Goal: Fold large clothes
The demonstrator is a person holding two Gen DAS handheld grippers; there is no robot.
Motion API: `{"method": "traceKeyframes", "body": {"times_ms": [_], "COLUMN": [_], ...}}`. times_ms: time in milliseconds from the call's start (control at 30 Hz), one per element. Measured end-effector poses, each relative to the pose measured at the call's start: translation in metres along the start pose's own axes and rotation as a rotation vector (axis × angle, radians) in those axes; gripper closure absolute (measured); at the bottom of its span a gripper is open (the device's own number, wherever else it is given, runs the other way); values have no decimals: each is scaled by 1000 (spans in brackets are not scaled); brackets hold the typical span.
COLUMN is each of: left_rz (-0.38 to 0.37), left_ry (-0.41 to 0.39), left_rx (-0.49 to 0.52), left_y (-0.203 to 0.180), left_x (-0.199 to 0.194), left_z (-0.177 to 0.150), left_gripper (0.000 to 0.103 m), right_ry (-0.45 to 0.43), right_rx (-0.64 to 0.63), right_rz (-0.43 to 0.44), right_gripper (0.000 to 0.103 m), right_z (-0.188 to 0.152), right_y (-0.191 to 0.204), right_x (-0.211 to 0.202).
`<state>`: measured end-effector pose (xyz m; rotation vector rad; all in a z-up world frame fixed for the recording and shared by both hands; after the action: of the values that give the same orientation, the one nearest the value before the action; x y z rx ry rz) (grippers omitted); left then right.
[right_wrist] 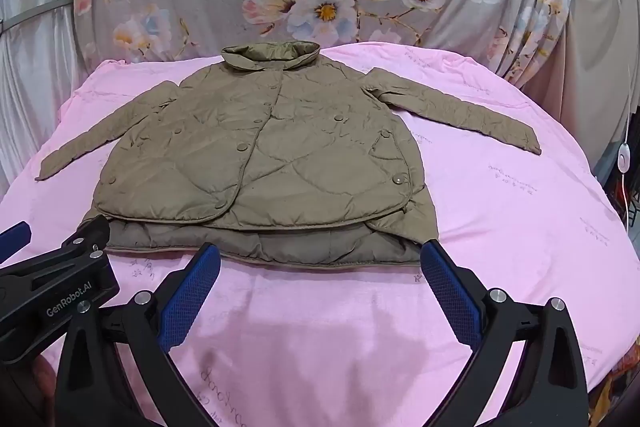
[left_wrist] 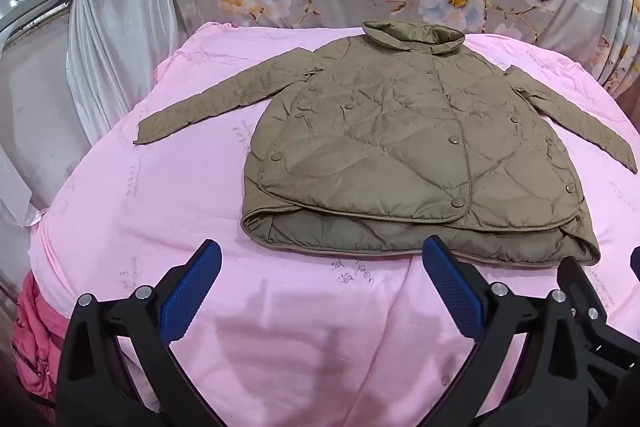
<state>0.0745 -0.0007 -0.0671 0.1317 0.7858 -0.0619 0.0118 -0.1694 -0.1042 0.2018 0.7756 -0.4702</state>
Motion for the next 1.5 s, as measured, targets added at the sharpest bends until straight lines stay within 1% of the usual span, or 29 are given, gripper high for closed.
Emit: {"method": "traceKeyframes", "body": {"times_ms": [33, 67, 367, 467, 800, 1300, 1433, 1467, 1500], "left_rz": [2, 2, 3, 3, 7, 9, 7, 8, 10], "left_ry": [-2, -1, 9, 10, 15, 17, 14, 15, 19], "left_rx": [1, 1, 3, 3, 7, 10, 7, 8, 9], "left_y": [0, 0, 1, 0, -1, -4, -8, -8, -7], "left_x": [0, 0, 1, 2, 2, 3, 7, 7, 6], "left_z": [0, 0, -1, -4, -4, -7, -13, -13, -6], "left_gripper": [5, 5, 5, 5, 5, 5, 5, 5, 5], "right_ry": [3, -13, -6, -8, 4, 5, 5, 5, 5], "right_rx": [1, -2, 3, 4, 18, 20, 20, 20, 19], "right_rz": [1, -2, 2, 5, 15, 17, 18, 18, 18], "right_gripper": [5, 5, 5, 5, 5, 5, 5, 5, 5], "right_z": [0, 0, 6, -1, -6, -5, -5, -5, -5], "right_y": [0, 0, -2, -3, -7, -9, -10, -10, -10], "right_x": [1, -3, -3, -2, 3, 4, 4, 4, 4]}}
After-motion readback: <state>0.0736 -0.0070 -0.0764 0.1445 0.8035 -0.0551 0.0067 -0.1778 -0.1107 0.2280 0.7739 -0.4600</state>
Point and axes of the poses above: each gripper's, at about its wrist camera, not at the fingertips, and x roughly the way its jaws point, y to its left, z to its top, the point moved 10 cm from there along x, roughly the way its jaws point, and after that the axes turned 3 degrees about y, right-handed, at the moved point
